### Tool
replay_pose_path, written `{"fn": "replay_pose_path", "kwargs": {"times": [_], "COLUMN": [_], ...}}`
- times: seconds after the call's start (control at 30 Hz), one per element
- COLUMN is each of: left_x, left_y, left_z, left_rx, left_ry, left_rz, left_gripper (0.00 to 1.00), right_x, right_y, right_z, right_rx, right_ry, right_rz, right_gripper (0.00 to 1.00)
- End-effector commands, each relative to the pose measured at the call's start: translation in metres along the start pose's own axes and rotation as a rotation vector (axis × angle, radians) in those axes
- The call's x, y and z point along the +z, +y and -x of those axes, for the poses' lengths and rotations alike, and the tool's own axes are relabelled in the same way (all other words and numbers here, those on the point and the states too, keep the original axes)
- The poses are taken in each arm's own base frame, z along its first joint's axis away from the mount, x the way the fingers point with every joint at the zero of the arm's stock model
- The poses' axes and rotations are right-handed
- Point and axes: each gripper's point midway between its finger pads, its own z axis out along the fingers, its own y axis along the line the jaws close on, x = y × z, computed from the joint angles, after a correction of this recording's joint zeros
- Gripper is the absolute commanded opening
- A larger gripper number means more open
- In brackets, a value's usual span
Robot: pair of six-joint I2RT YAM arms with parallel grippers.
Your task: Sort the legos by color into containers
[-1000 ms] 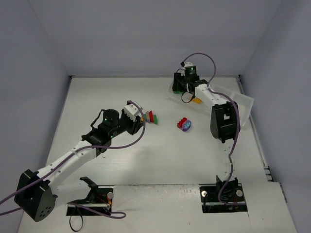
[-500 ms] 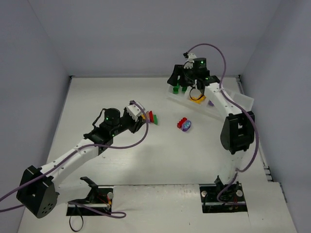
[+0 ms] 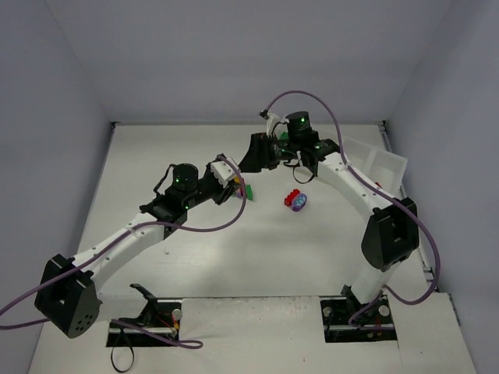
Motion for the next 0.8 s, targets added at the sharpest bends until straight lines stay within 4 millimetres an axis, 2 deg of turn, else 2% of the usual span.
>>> {"fn": "replay_pose_path", "kwargs": {"times": [0.0, 0.3, 0.47, 0.77], "left_x": [0.001, -0.001, -0.001, 0.005], "left_y": [0.013, 0.013, 0.012, 0.013], "left_z": [0.057, 0.064, 0.063, 0.059], "left_rx": [0.066, 0.051, 0.042, 0.029], "left_ry": [-0.154, -0.172, -0.173, -0.167], "left_rz": [0.019, 0.023, 0.019, 0.018], "left_gripper": [0.01, 0.01, 0.01, 0.01], "right_x": [-0.01, 0.0, 0.005, 0.008], "right_y": [0.034, 0.037, 0.039, 0.049], "right_z": [0.008, -0.013, -0.018, -0.027], "right_rx": [-0.062, -0.051, -0.052, -0.052], "right_ry": [-0.026, 0.02, 0.036, 0.062], "right_rz": [0.083, 0.093, 0.105, 0.138], "right_gripper": [0.66, 0.65, 0.59, 0.57]}}
